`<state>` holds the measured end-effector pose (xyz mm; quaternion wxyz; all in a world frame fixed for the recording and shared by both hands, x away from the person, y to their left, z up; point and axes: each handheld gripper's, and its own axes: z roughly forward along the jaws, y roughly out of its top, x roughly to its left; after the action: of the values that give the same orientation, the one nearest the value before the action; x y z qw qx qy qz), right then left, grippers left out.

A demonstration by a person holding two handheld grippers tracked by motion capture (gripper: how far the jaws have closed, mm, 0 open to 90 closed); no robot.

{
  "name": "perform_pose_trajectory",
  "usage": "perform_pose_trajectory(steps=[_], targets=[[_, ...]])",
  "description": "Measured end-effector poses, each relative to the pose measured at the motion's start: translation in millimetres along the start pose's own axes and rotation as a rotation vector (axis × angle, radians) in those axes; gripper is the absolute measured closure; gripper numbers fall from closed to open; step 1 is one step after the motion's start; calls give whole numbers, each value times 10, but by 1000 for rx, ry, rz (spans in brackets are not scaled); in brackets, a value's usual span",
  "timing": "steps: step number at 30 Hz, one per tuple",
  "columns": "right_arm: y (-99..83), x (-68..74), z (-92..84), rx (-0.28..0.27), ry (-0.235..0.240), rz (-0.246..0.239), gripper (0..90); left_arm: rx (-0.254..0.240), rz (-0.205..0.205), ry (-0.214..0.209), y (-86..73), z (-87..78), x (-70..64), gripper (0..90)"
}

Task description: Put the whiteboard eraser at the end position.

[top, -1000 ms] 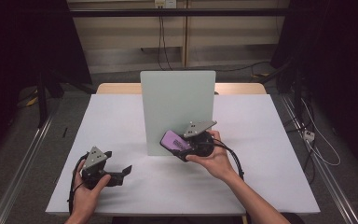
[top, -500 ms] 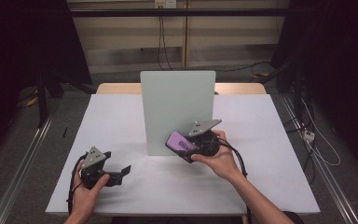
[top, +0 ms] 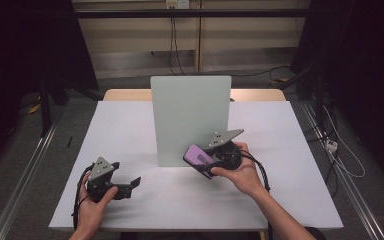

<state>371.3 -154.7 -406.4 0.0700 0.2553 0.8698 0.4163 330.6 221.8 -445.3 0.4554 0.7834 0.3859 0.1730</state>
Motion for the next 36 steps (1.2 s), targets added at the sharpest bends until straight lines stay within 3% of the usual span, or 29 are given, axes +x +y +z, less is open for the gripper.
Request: perform_pose_trajectory(steps=[13, 19, 22, 36], targets=[[-48, 49, -120, 40, 31, 1, 421, -1, 24, -2, 33, 0, -44, 50], [-79, 74, -65, 69, 68, 9, 420, 4, 11, 10, 20, -3, -31, 50], [-79, 97, -45, 89, 88, -12, 420, 5, 1, 16, 20, 6, -17, 50], [-91, 190, 37, 161, 124, -33, 420, 15, 3, 8, 9, 22, -4, 50]])
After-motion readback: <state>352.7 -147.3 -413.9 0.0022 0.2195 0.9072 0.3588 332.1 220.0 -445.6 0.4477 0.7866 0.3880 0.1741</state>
